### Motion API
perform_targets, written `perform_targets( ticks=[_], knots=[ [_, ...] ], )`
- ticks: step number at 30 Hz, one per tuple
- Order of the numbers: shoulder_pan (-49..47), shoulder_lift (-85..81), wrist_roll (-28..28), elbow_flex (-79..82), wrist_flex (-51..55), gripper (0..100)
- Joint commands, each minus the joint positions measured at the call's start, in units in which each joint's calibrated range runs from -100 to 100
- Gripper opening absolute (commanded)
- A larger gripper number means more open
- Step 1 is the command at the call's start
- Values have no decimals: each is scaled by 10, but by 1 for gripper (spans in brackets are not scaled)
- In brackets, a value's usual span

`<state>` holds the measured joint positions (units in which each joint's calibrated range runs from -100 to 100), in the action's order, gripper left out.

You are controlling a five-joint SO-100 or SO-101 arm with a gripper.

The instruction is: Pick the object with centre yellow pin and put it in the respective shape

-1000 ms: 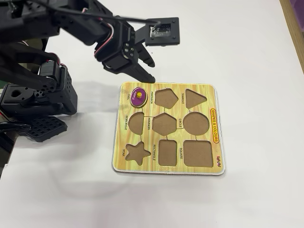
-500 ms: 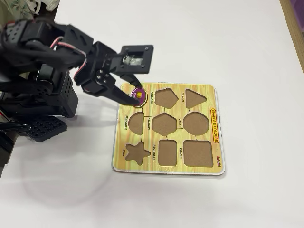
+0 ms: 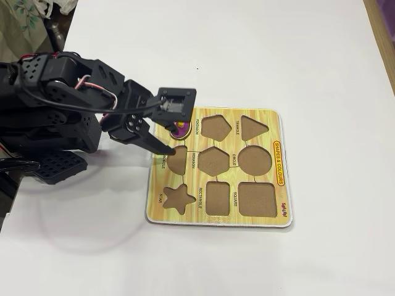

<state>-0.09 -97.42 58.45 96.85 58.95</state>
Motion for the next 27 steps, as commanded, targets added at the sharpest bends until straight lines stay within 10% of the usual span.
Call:
perform_targets(
  ticks=[1,27],
  knots=[
    [5,-7,2,16,3,14],
    [4,-7,-3,17,159,15]
  ],
)
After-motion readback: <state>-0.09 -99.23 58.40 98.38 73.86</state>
